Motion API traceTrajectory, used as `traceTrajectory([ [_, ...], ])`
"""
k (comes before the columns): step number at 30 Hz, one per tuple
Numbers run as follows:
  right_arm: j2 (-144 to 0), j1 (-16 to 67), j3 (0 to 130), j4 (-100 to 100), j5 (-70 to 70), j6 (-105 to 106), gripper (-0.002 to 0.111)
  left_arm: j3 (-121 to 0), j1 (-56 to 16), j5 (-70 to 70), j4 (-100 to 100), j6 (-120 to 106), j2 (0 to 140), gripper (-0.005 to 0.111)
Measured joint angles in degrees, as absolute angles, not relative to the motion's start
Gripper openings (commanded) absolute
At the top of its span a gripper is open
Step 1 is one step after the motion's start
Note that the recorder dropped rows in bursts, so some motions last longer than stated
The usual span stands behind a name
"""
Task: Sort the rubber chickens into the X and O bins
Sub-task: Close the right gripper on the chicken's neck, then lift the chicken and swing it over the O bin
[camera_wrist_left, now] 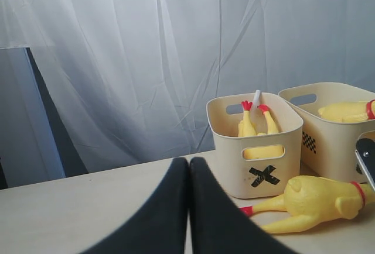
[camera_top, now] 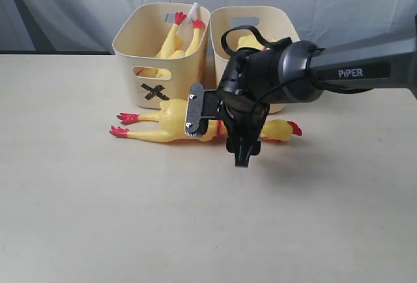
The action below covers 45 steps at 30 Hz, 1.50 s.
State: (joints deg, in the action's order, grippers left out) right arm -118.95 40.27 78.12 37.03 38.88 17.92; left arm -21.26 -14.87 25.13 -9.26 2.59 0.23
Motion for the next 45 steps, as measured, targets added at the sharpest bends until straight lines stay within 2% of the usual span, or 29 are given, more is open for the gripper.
traceTrajectory([
  [15, -121.1, 40.3, 78.1, 41.9, 36.8, 13.1, 0.07, -21.3, -14.9, 25.1, -9.3, 2.6, 0.2, 0.0],
  [18, -121.6, 40.3, 78.1, 42.4, 36.9, 13.1, 0.067, -21.3, -14.9, 25.1, -9.3, 2.6, 0.2, 0.0],
  [25, -123.1, 40.3, 78.1, 42.8, 38.0, 13.1, 0.046, -21.3, -14.9, 25.1, -9.3, 2.6, 0.2, 0.0],
  [32, -123.1, 40.3, 78.1, 43.4, 38.0, 13.0, 0.04, -21.3, -14.9, 25.1, -9.3, 2.6, 0.2, 0.0],
  [39, -123.1, 40.3, 78.1, 44.0, 39.3, 12.8, -0.001, -21.3, -14.9, 25.1, -9.3, 2.6, 0.2, 0.0],
  [45, -123.1, 40.3, 78.2, 44.0, 41.7, 12.8, -0.001, -21.3, -14.9, 25.1, -9.3, 2.6, 0.2, 0.0],
])
